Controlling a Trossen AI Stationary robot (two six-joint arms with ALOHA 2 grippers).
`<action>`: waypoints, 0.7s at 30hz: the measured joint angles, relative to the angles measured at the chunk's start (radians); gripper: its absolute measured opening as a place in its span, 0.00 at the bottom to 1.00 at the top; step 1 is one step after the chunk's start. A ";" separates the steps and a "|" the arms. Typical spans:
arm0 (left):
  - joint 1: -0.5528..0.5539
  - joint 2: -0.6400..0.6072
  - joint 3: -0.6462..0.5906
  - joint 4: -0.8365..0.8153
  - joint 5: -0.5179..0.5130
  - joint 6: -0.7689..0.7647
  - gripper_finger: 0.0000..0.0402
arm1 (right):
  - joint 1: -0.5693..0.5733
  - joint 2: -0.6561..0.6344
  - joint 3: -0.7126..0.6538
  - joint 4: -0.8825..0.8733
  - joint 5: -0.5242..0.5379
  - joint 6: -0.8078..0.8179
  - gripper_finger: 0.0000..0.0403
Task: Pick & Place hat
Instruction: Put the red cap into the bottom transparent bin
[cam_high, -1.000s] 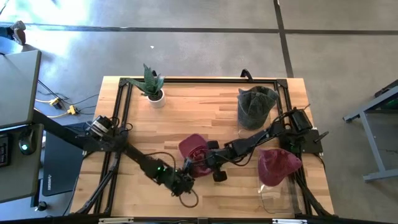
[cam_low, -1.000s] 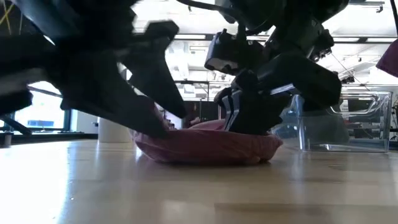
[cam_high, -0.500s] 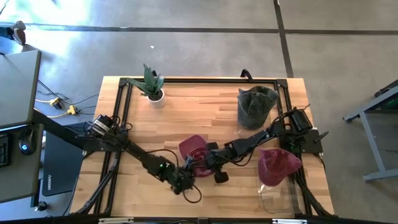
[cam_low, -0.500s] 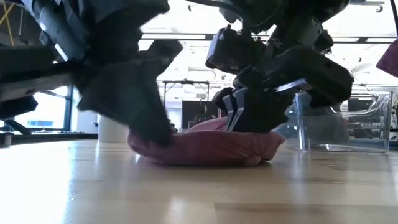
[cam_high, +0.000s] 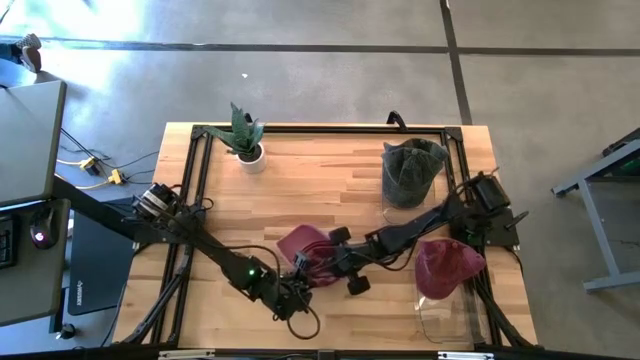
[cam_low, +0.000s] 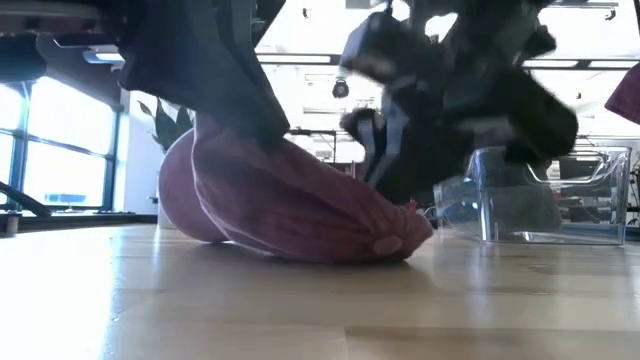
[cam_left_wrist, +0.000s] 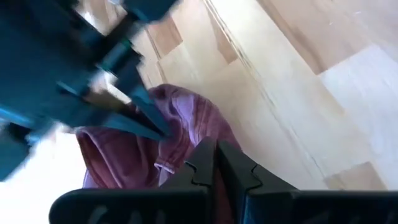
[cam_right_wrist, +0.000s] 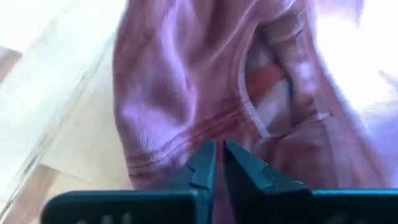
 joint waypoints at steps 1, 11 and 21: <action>0.000 0.000 0.000 -0.003 0.001 -0.003 0.01 | 0.007 -0.016 0.000 -0.004 0.020 -0.009 0.08; 0.001 0.000 0.000 -0.027 -0.012 -0.064 0.00 | 0.123 -0.121 0.000 -0.024 0.101 -0.170 0.49; 0.001 0.001 0.000 -0.004 -0.133 -0.109 0.00 | 0.246 0.039 0.000 0.002 0.516 -0.199 0.56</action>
